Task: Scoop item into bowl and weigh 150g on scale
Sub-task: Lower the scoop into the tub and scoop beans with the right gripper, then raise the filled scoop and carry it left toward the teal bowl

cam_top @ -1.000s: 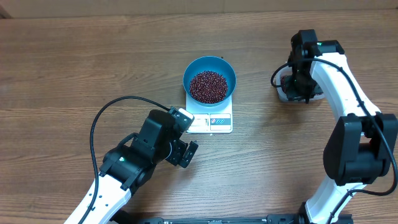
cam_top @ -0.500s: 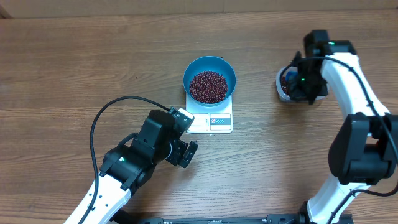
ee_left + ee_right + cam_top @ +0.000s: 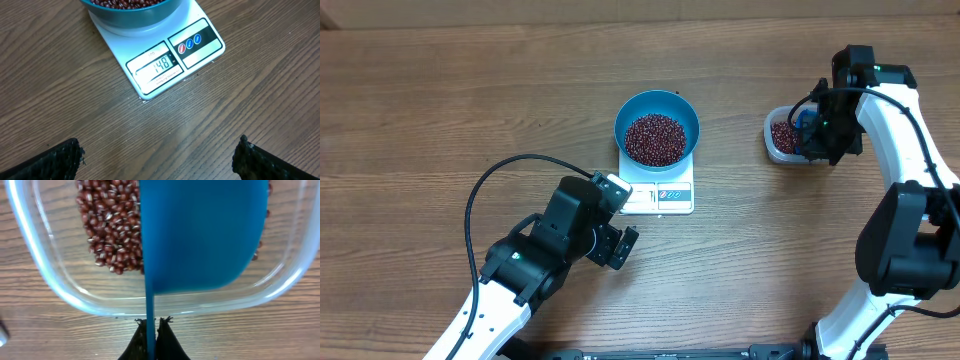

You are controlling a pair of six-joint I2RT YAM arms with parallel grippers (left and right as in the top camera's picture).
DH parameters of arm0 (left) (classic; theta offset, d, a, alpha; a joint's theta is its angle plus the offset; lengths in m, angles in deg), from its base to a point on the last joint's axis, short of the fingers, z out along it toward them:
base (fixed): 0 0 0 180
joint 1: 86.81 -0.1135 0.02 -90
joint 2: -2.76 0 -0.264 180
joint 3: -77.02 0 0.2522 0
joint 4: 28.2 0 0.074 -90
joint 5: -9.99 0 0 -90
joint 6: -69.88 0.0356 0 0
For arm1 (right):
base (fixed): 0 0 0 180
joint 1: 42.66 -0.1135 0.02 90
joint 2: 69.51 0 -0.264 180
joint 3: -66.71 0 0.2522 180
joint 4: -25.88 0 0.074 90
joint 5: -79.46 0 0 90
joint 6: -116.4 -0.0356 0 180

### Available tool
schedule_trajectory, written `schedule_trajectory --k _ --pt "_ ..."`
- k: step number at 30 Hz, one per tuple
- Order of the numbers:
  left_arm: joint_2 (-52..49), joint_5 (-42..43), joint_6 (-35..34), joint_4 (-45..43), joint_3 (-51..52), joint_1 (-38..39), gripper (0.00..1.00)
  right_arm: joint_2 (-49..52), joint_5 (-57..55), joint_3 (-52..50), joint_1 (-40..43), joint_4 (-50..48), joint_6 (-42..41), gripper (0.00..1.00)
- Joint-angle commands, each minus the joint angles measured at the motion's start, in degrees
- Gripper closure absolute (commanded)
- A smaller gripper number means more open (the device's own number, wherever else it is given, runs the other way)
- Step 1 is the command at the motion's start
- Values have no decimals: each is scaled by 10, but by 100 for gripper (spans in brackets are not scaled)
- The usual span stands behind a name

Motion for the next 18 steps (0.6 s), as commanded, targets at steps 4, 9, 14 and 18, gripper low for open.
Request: schedule_trajectory --k 4,9,14,18 --pt "-4 -4 7 -1 1 3 0 -4 56 40 1 17 16 96" --pt "-4 -4 7 -1 1 3 0 -4 73 67 1 43 27 96" --pt "-4 -4 7 -1 1 3 0 -4 107 83 6 61 32 96" --pt "-4 -4 7 -1 1 3 0 -4 155 85 29 71 47 96"
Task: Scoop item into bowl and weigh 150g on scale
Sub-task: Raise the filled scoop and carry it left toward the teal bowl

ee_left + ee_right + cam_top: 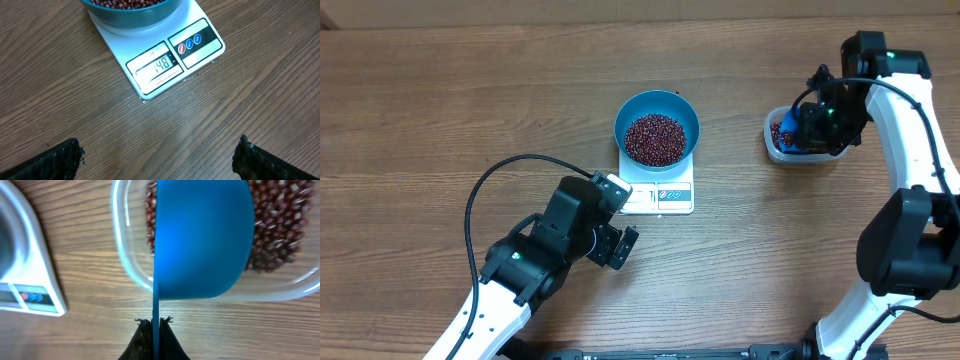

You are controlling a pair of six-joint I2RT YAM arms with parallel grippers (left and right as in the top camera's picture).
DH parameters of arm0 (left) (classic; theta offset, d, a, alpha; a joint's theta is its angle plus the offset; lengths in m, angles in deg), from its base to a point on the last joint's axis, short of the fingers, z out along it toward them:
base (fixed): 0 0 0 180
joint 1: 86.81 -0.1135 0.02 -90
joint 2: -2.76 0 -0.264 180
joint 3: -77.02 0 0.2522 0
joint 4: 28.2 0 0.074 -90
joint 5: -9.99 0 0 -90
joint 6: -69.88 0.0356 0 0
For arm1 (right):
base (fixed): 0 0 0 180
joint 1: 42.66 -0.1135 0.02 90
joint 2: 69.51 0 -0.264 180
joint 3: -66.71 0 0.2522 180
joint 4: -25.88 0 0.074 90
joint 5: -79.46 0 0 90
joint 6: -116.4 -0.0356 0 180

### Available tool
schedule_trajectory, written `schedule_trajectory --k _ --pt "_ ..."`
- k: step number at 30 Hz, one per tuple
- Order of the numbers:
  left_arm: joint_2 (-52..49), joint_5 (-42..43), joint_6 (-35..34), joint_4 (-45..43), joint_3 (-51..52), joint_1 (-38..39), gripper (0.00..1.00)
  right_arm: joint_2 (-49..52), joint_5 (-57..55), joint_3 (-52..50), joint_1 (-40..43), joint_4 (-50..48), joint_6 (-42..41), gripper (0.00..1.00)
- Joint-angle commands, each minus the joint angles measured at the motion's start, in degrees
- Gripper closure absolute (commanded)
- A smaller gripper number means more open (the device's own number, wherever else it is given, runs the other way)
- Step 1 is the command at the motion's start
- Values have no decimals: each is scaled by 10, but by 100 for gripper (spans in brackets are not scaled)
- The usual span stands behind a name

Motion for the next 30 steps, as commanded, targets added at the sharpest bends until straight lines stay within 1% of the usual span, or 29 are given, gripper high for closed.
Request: schedule_trajectory --k 1,9,12,16,23,30 --pt "-4 -4 7 0 1 3 0 -4 61 17 29 5 17 96" --pt "-4 -4 7 0 1 3 0 -7 154 23 93 14 63 96" --pt "-4 -4 7 0 1 3 1 -17 189 24 101 14 88 96" --pt "-4 -4 7 0 1 3 0 -38 195 31 102 18 89 96" --pt "-4 -4 7 0 1 3 0 -69 196 83 79 59 89 96" --pt "-4 -4 7 0 1 3 1 -75 192 119 -2 71 89 96"
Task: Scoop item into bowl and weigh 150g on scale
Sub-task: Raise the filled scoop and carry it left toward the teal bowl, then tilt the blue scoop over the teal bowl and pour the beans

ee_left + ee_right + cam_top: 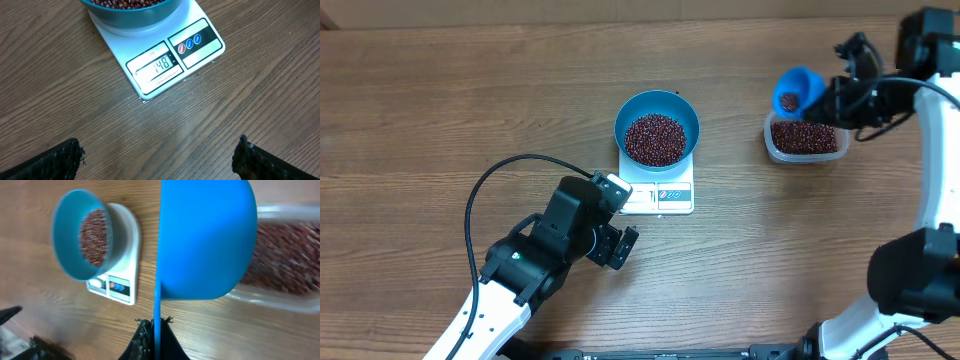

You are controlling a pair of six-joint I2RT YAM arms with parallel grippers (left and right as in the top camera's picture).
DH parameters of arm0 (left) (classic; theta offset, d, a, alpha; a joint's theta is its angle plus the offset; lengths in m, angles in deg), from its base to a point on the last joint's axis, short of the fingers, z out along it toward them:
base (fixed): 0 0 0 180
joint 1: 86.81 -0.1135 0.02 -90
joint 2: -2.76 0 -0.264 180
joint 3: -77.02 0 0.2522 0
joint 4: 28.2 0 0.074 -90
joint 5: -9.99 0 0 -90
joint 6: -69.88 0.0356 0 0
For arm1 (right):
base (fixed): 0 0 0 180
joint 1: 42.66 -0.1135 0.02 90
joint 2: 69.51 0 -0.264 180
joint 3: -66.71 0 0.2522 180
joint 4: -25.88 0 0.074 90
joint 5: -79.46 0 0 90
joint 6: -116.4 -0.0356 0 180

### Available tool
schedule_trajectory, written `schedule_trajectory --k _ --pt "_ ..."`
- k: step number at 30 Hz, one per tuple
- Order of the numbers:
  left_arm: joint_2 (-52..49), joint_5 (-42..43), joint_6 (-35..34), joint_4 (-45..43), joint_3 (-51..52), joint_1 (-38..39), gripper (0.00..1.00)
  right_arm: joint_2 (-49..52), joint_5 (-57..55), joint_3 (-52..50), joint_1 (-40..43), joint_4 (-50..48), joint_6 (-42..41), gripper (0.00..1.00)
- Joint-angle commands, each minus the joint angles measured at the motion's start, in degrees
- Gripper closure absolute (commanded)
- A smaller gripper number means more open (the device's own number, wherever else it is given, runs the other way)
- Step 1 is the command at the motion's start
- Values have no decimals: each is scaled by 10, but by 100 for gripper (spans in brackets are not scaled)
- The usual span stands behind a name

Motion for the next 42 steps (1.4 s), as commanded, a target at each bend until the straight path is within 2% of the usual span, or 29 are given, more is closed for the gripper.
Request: schedule_trajectory --k 1,11,22,42 --pt "-4 -4 7 -1 1 3 0 -15 9 19 -49 -3 6 96" --pt "-4 -4 7 -1 1 3 0 -15 -40 19 -161 -18 -19 96" --pt "-4 -4 7 -1 1 3 0 -15 -108 19 -237 -63 -59 96" --pt "-4 -4 7 -1 1 3 0 -15 -174 19 -302 -97 -87 96"
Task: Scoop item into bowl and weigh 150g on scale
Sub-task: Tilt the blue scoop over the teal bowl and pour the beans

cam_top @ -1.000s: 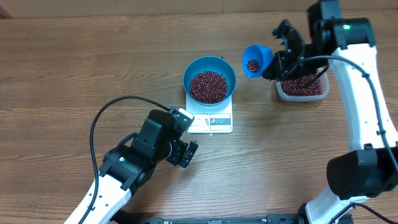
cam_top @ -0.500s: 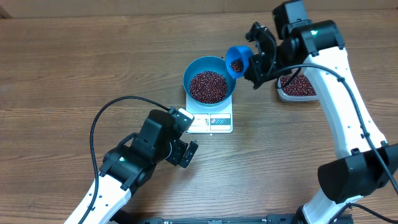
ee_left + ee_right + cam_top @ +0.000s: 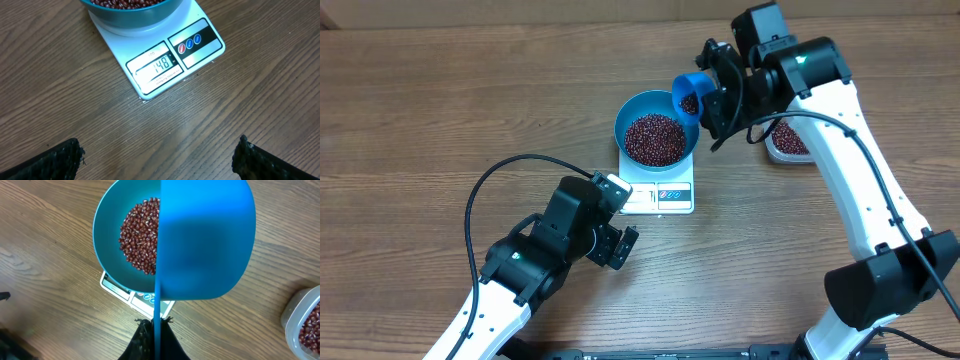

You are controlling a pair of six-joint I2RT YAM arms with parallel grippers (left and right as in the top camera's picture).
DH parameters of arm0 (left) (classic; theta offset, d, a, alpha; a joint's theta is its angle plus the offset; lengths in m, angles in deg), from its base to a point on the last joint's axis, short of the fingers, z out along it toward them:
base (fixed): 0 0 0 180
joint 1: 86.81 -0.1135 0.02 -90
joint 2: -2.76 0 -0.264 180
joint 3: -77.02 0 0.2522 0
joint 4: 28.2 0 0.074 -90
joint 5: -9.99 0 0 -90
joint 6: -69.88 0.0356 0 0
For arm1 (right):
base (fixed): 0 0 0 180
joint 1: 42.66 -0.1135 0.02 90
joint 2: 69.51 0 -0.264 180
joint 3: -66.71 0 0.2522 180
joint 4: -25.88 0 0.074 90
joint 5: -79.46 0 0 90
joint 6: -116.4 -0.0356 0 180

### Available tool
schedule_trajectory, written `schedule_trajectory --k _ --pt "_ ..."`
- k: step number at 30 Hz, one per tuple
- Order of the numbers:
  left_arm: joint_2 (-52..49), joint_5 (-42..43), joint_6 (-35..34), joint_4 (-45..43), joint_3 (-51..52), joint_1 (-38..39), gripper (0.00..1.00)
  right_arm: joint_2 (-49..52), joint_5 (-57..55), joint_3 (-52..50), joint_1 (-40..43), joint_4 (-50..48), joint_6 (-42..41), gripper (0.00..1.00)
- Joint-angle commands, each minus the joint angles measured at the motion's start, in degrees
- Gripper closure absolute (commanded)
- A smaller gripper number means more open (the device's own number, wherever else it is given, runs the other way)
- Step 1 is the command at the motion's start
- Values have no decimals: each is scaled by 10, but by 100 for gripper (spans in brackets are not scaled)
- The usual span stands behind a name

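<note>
A blue bowl (image 3: pixel 657 128) of red beans sits on the white scale (image 3: pixel 658 195); its display (image 3: pixel 156 66) reads 148. My right gripper (image 3: pixel 156 322) is shut on the handle of a blue scoop (image 3: pixel 689 92), which hangs over the bowl's right rim with a few beans in it. In the right wrist view the scoop's underside (image 3: pixel 205 240) covers the right half of the bowl (image 3: pixel 112 240). My left gripper (image 3: pixel 157 155) stands open over bare wood, just in front of the scale, holding nothing.
A clear plastic tub (image 3: pixel 790 142) of red beans stands to the right of the scale, partly hidden by my right arm. A black cable (image 3: pixel 490 180) loops from the left arm across the wooden table (image 3: pixel 440 90).
My right gripper has carried the scoop leftward from above the tub's left edge to over the bowl's right rim. The left arm and the reading of 148 are unchanged.
The scoop was down in the bean tub, then tilted at the tub's left side. After that it was held up above the tub with a few beans in it, and now it is over the bowl. The scale has read 148 throughout.
</note>
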Motion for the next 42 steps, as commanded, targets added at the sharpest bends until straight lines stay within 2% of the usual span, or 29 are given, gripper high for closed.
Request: schedule_trajectory --k 1,14,26,34,42 --pt "-4 -4 7 -1 1 3 0 -12 -24 14 -13 -8 -9 96" --pt "-4 -4 7 -1 1 3 0 -12 -85 14 -49 -19 -21 96" --pt "-4 -4 7 -1 1 3 0 -12 -97 14 -53 -18 -4 96" --pt "-4 -4 7 -1 1 3 1 -12 -163 14 -83 -19 -4 96" --pt "-4 -4 7 -1 1 3 0 -12 -168 14 -88 -19 -4 96"
